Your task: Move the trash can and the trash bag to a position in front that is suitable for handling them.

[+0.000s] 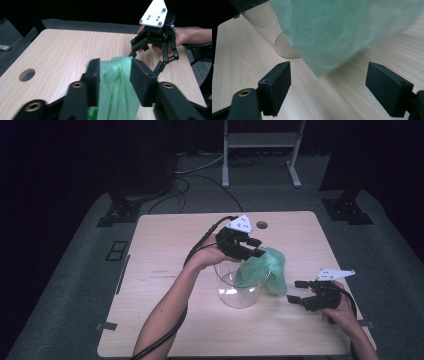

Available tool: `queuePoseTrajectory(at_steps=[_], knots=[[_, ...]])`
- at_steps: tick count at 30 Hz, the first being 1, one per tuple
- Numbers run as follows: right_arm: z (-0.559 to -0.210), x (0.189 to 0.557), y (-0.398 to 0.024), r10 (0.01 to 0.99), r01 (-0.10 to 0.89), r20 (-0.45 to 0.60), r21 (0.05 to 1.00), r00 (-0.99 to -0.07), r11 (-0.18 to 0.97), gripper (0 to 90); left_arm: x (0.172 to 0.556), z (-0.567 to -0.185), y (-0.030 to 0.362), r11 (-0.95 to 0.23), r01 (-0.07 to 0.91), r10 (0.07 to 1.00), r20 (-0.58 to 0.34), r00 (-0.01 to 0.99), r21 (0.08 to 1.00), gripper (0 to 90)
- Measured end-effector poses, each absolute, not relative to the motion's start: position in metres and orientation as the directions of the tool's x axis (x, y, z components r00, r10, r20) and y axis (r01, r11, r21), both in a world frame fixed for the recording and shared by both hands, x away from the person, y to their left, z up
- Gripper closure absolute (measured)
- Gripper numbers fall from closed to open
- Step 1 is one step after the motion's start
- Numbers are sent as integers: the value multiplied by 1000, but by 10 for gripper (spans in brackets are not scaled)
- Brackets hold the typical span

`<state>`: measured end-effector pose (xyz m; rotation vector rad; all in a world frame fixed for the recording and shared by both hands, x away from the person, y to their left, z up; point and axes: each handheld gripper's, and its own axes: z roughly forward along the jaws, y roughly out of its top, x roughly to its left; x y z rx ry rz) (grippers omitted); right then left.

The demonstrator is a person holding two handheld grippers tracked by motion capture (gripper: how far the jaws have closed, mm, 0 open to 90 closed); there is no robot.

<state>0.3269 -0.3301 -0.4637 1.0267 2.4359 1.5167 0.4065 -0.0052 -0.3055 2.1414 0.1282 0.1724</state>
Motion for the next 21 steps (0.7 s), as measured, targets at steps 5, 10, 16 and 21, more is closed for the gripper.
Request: queuePoseTrajectory(at_steps=[5, 10, 16, 21], knots=[[-463, 327, -330, 583, 487, 258, 828, -770, 277, 196, 405, -305, 13, -538, 42, 199, 78, 977, 842, 483], [-463, 328, -330, 586, 486, 256, 829, -769, 276, 196, 405, -304, 28, -537, 49, 221, 84, 972, 842, 417], [-460, 331, -329, 569, 485, 277, 837, -774, 253, 194, 404, -304, 50, -527, 74, 260, 78, 962, 847, 366], [-461, 337, -325, 552, 484, 282, 836, -785, 261, 193, 403, -308, 70, -524, 116, 298, 54, 953, 844, 349]])
